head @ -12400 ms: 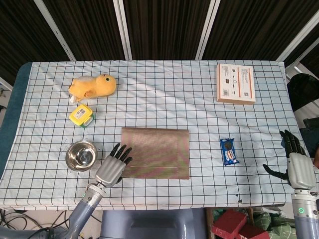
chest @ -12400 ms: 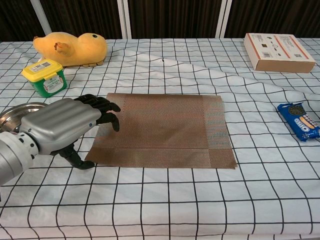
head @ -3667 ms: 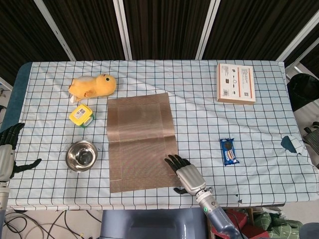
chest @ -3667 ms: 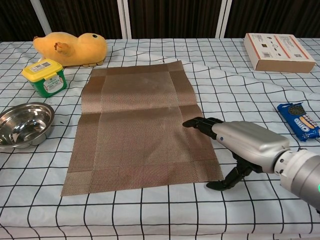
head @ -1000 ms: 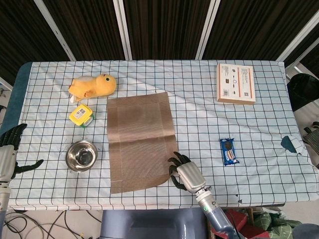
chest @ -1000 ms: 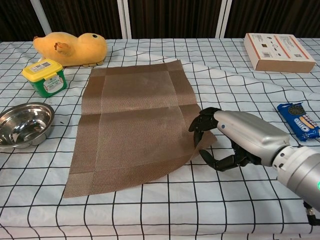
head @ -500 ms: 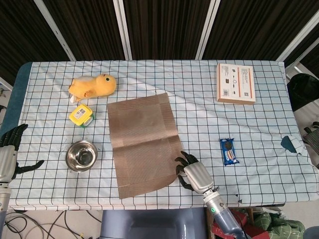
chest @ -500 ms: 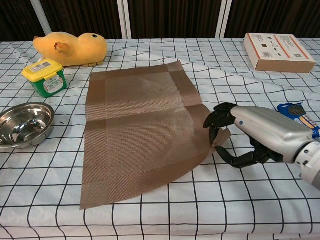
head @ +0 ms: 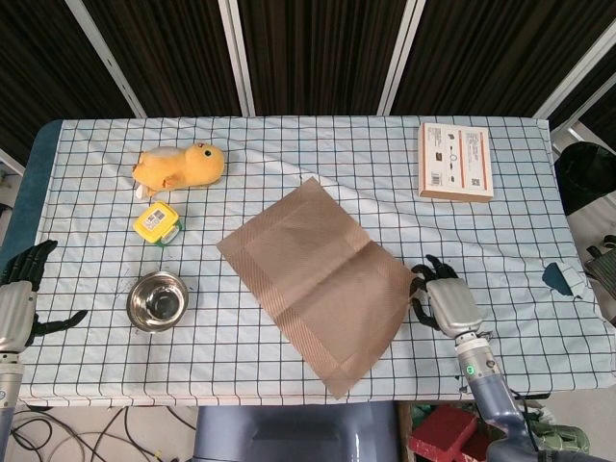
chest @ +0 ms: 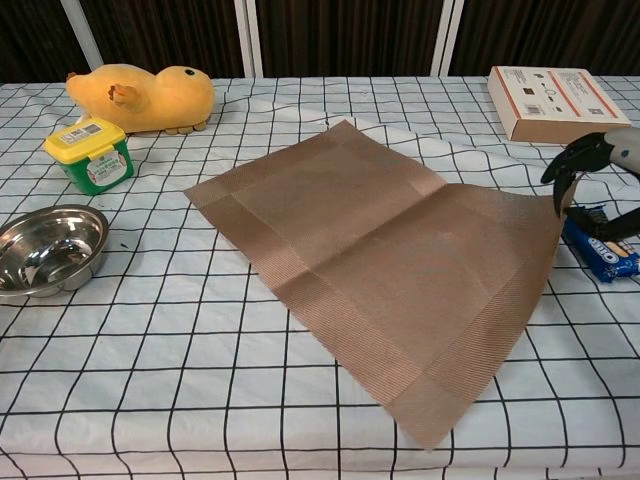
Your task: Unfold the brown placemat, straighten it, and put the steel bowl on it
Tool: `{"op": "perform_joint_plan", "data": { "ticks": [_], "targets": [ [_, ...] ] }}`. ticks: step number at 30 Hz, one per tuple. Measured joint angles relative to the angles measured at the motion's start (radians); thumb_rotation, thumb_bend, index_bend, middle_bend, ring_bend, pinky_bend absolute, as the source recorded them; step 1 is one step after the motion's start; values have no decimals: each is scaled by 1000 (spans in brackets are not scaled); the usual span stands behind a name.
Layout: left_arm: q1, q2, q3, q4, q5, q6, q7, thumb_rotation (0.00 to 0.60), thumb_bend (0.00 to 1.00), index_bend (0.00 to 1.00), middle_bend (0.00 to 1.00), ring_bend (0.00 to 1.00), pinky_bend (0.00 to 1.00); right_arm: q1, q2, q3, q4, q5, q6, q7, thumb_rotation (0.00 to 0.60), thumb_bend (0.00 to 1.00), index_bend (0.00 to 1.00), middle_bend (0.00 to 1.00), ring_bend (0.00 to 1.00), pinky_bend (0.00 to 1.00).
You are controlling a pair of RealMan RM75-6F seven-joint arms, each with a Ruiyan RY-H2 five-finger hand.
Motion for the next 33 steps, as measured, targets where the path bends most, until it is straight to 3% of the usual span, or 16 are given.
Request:
{"op": "perform_joint_plan", "data": {
  "ticks": [4, 11, 16, 30, 32, 33],
  "targets": [
    [3, -1, 1, -2, -1, 5, 4, 600, 37, 49, 46, 0, 35, 43, 34, 43, 40, 65, -44, -56, 600, 506, 571, 234, 68, 157],
    [4, -3, 2, -4, 0, 6, 9, 600, 37, 49, 46, 0, 35, 116, 74, 74, 107, 139, -104, -191, 600, 505, 570, 234, 68, 157],
    [3, -5, 3, -4, 0, 5, 14, 600, 37, 49, 46, 0, 35, 172, 95, 67, 140, 146, -139, -285, 600, 506, 571, 234, 68, 157],
    [9, -3, 4, -11, -2, 13, 16, 600, 37, 49, 45, 0, 35, 267, 81, 57, 255, 169, -184, -392, 600, 503, 571, 234, 68, 157],
    [9, -3, 4, -11, -2, 12, 17, 600, 37, 49, 44, 0, 35, 272, 85, 56, 264, 175, -186, -389, 600, 462, 554, 223, 68, 157],
    [9, -4, 5, -11, -1, 12, 18, 600, 37, 49, 44, 0, 35, 272, 86, 56, 267, 175, -184, -387, 600, 408, 497, 201, 68, 157]
  ]
}}
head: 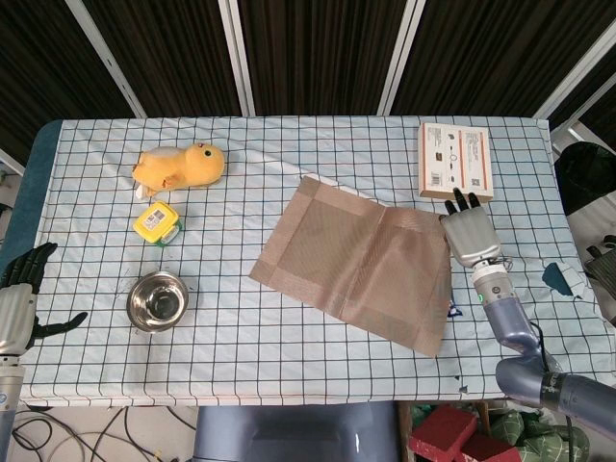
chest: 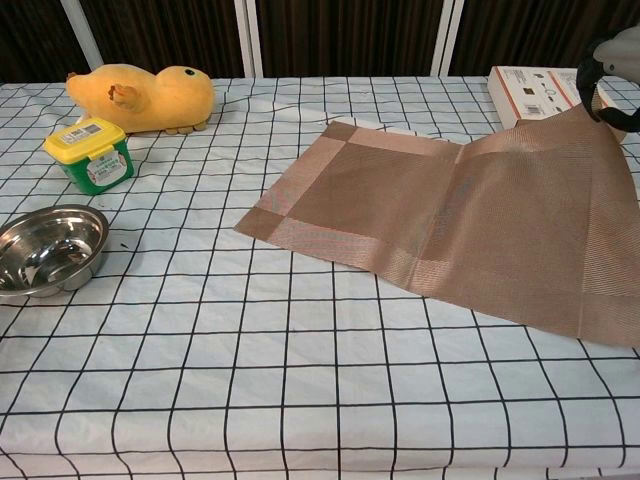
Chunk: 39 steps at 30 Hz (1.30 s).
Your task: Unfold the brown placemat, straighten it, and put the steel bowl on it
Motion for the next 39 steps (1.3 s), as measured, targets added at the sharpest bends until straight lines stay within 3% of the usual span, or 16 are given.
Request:
{"op": "perform_joint_plan", "data": {
  "ticks": [1, 4, 7, 11, 17, 28, 39],
  "targets": [
    [0, 0, 0, 0, 1, 0, 1, 600, 37, 49, 43, 0, 35, -1, 1, -1, 2, -1, 6, 2, 600, 364, 434, 176, 66, 157],
    [0, -1, 2, 0, 4, 0, 5, 600, 37, 49, 40, 0, 35, -9, 5, -3, 4, 3, 27, 5, 600, 200, 104, 44, 44, 157],
    [-1, -1, 4, 0, 5, -2, 7, 600, 37, 49, 38, 0, 35, -27, 14, -6, -9, 16, 58, 3, 600, 130, 4, 1, 21, 157],
    [-2, -3, 5, 0, 8, -4, 12, 600, 38, 49, 35, 0, 35, -62, 38, -9, -60, 33, 109, 9, 600, 71, 0, 0, 4, 157],
    [-3, -4, 9, 2, 12, -5, 24, 600, 37, 49, 32, 0, 35, -130, 84, -18, -135, 34, 187, 63, 600, 64, 0, 0, 4, 157],
    [-18, -6, 10, -7, 14, -15, 87, 600, 37, 48, 32, 0, 35, -359, 159, -74, -334, -66, 408, 358, 600, 12, 0, 0, 3, 157],
    [-63, -12, -2, -62, 24, -33, 212, 600, 5, 47, 35, 0, 36, -515, 180, -122, -362, -196, 582, 531, 600, 14, 0, 0, 0, 157]
  ]
}}
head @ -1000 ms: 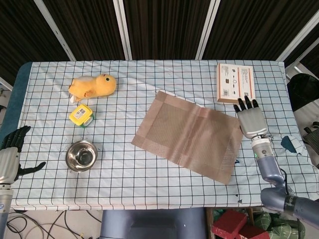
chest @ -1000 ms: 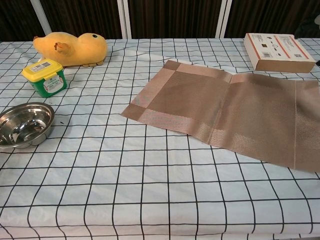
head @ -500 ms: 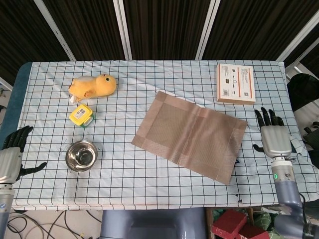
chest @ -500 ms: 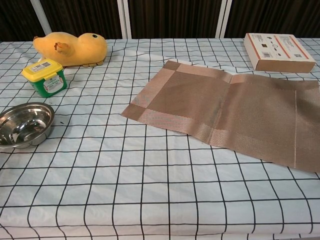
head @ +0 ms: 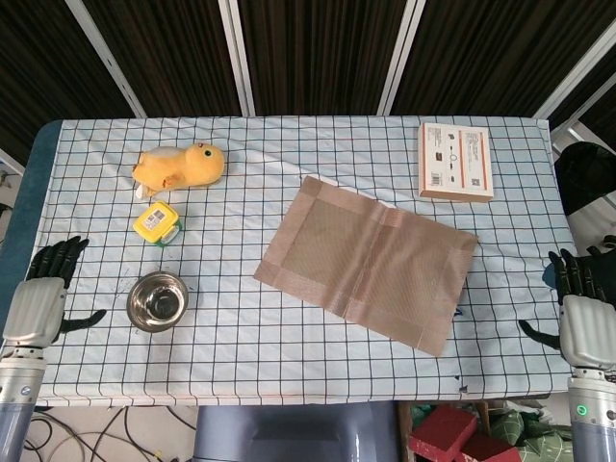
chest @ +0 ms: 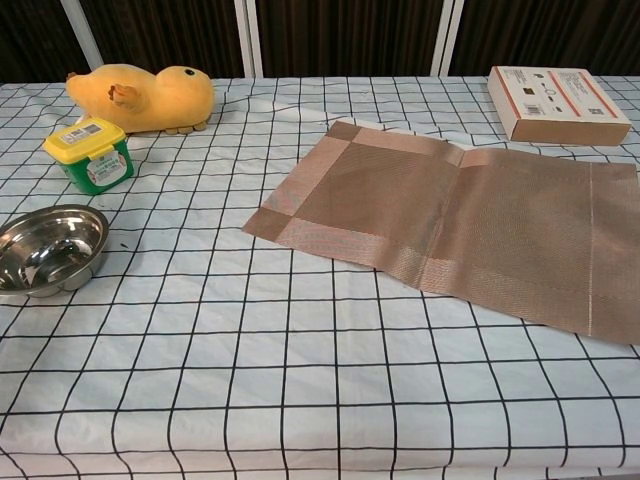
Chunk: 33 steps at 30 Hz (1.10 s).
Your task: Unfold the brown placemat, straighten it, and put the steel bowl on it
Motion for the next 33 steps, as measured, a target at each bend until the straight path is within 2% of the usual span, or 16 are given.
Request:
{"op": "perform_joint_plan", "data": {
  "ticks": [8, 15, 19, 25, 33],
  "targets": [
    [-105, -34, -42, -48, -39, -72, 207, 600, 47, 46, 38, 0, 46, -8, -51, 8, 111, -54, -4, 41, 600, 30, 0, 0, 0, 157],
    [-278, -153, -105, -43, -188, -169, 456, 600, 77, 63, 39, 0, 50, -8, -53, 27, 117, -42, -50, 93, 600, 37, 0, 0, 0, 157],
    [-380, -255, -131, -2, -287, -207, 580, 600, 106, 67, 39, 0, 50, -10, -47, 39, 115, -31, -66, 123, 600, 39, 0, 0, 0, 157],
    [-494, -388, -140, 105, -412, -234, 713, 600, 107, 71, 39, 0, 50, -14, -35, 55, 108, -14, -98, 173, 600, 41, 0, 0, 0, 157],
    [-573, -492, -128, 216, -508, -233, 786, 600, 88, 72, 44, 0, 50, -17, -22, 70, 97, -3, -130, 220, 600, 44, 0, 0, 0, 157]
  ]
}}
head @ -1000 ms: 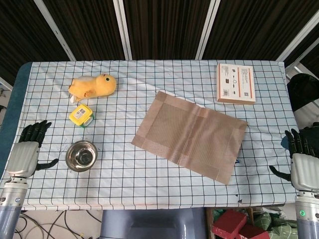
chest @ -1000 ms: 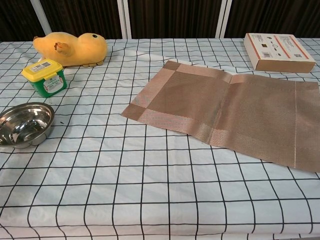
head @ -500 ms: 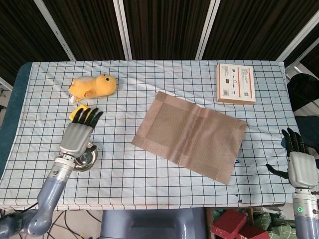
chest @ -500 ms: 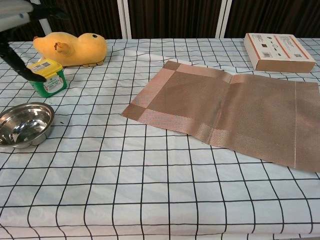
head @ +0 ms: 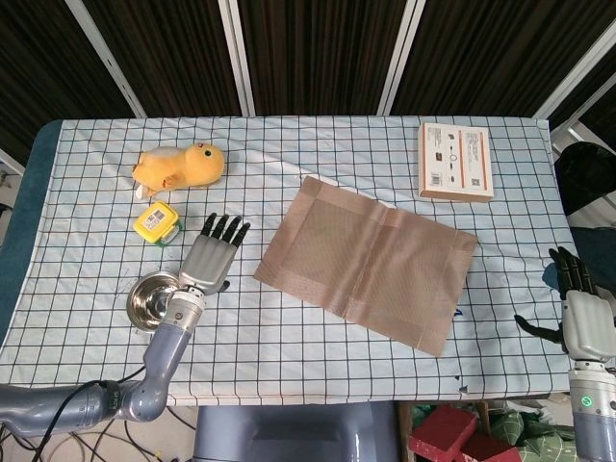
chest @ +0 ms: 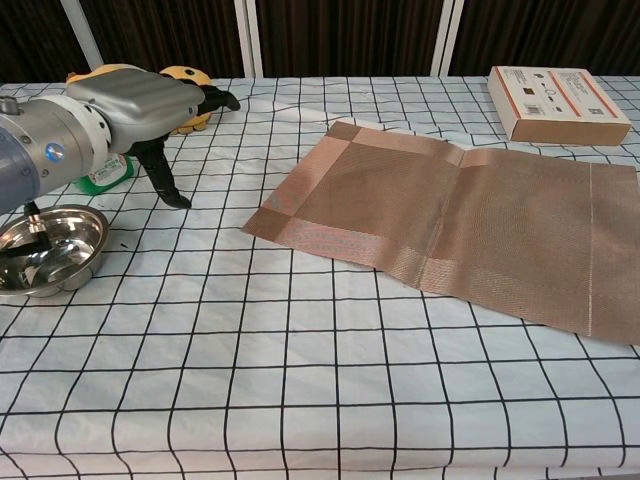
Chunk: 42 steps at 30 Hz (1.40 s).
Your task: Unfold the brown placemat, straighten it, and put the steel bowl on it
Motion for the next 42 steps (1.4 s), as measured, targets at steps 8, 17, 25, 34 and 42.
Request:
{"op": "perform_joint_plan", "data": {
  "ticks": [8, 17, 25, 34, 42],
  "targets": [
    [-46, -69, 12, 110, -46, 5, 19, 600, 88, 73, 45, 0, 50, -3, 8, 8, -8, 0, -22, 33, 600, 45, 0, 0, 0, 157],
    [-96, -145, 19, 230, -70, -17, 16, 600, 115, 74, 47, 0, 51, -4, 11, 17, -10, 4, -38, 47, 600, 45, 0, 0, 0, 157],
    [-137, -200, 22, 308, -79, -42, 12, 600, 115, 74, 53, 0, 51, -5, 11, 23, -12, 8, -47, 52, 600, 45, 0, 0, 0, 157],
    [-164, -243, 26, 361, -74, -58, 0, 600, 115, 74, 55, 0, 51, -6, 14, 29, -16, 15, -57, 58, 600, 45, 0, 0, 0, 157],
    [-176, -266, 33, 400, -75, -68, 1, 600, 116, 75, 58, 0, 51, -7, 15, 33, -20, 18, -63, 62, 600, 47, 0, 0, 0, 157]
  ]
}}
